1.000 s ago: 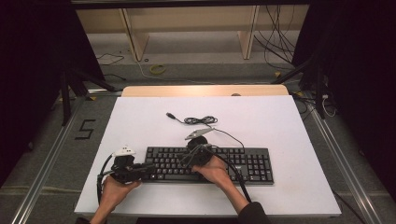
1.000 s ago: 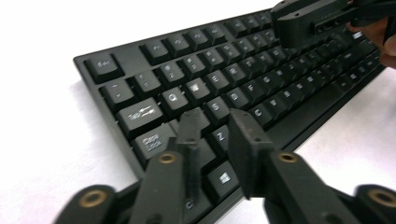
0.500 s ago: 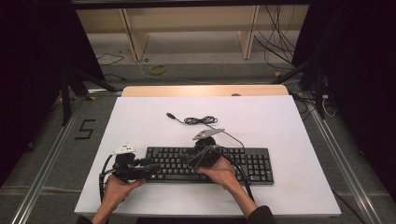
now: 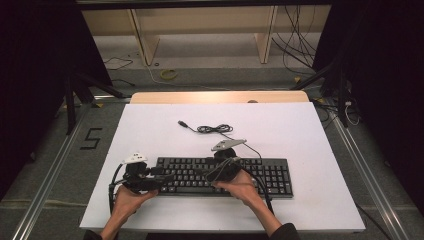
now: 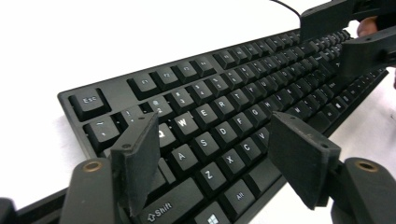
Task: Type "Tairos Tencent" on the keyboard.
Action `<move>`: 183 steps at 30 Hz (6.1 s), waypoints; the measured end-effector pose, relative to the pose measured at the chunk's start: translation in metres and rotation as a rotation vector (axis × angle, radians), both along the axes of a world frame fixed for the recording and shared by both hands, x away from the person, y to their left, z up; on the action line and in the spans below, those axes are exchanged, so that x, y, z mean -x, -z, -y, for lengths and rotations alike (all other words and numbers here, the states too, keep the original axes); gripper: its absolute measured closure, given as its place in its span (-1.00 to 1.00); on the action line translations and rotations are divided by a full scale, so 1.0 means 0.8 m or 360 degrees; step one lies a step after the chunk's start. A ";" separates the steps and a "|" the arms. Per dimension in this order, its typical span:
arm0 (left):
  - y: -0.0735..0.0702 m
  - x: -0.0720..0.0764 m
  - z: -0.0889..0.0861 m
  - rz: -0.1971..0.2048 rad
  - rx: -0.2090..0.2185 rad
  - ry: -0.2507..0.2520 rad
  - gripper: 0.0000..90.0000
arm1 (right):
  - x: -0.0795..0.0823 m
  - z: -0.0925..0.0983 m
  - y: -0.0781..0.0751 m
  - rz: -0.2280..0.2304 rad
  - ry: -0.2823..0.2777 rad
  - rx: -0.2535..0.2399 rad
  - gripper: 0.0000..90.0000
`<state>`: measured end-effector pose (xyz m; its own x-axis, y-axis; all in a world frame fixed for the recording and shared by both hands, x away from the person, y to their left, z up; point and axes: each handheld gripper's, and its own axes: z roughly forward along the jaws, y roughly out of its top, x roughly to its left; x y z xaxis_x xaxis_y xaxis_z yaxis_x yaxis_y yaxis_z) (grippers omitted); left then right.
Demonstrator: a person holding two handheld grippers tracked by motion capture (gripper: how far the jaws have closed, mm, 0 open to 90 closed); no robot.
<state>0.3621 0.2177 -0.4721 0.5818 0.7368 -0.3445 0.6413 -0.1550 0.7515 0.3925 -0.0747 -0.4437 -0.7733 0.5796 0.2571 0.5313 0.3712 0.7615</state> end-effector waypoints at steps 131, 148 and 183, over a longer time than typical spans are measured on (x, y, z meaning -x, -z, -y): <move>-0.009 0.005 0.001 0.0098 0.0136 0.0031 -0.29 | -0.013 0.012 0.032 -0.0021 0.0041 0.0204 1.00; -0.008 0.005 0.000 0.0094 0.0135 0.0035 -0.30 | -0.014 0.008 0.041 -0.0036 0.0043 0.0223 1.00; -0.003 -0.016 0.029 0.0093 0.0002 0.0179 0.42 | 0.004 0.037 0.012 0.0024 0.0101 0.0045 -0.07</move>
